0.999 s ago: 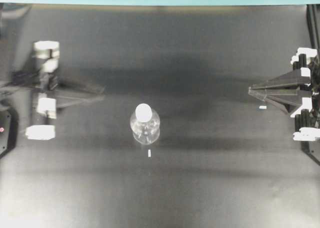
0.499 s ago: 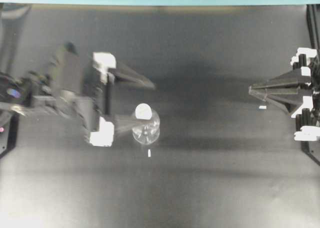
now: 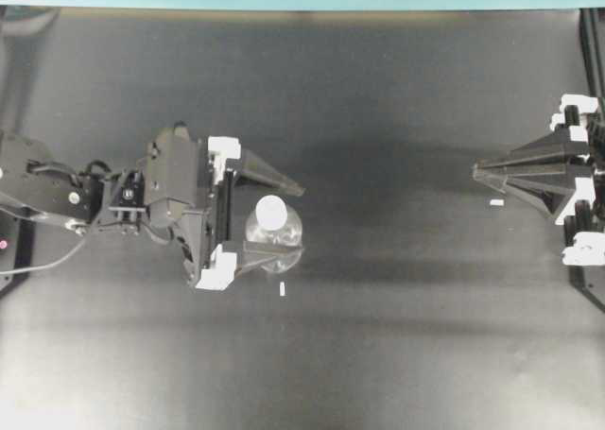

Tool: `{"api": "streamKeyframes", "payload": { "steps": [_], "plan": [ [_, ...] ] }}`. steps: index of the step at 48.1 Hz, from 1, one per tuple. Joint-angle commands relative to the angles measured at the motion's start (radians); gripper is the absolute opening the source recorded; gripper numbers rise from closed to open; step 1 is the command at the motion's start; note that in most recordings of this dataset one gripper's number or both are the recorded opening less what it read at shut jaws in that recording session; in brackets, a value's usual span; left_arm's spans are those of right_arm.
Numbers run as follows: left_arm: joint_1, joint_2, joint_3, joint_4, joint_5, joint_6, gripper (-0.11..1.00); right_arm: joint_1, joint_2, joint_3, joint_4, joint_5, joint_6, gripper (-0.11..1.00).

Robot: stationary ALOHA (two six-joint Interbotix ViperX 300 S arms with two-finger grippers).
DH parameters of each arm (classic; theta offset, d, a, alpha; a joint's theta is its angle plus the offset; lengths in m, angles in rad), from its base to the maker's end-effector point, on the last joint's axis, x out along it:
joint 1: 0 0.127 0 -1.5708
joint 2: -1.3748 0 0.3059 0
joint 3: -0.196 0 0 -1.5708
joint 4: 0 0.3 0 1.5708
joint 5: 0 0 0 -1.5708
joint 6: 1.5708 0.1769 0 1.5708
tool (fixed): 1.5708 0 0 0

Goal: Open the bottle cap by holding the bottle with the left arm and twisting the cap with the right arm.
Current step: 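Move the left gripper to the clear bottle and close around its body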

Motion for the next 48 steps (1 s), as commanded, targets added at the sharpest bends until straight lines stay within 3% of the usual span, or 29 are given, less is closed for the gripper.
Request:
{"api": "streamKeyframes", "payload": {
  "steps": [1, 20, 31, 38, 43, 48],
  "plan": [
    [0.000, 0.025, 0.005, 0.003, -0.015, -0.005, 0.97, 0.000, 0.005, -0.025, 0.002, -0.005, 0.017, 0.00],
    [0.012, 0.193, 0.014, 0.003, -0.064, -0.006, 0.98, 0.000, 0.003, -0.025, 0.002, -0.005, 0.051, 0.00],
    [0.012, 0.215, 0.015, 0.003, -0.058, -0.005, 0.97, 0.002, 0.012, -0.028, 0.003, 0.021, 0.072, 0.00],
    [0.011, 0.215, 0.009, 0.003, -0.057, -0.003, 0.93, 0.000, 0.040, -0.061, 0.008, 0.143, 0.133, 0.00],
    [0.003, 0.215, 0.006, 0.003, -0.057, 0.011, 0.81, 0.002, 0.067, -0.117, 0.008, 0.252, 0.172, 0.00],
    [0.000, 0.213, 0.009, 0.003, -0.057, 0.014, 0.79, 0.012, 0.109, -0.216, 0.008, 0.436, 0.187, 0.00]
  ]
}}
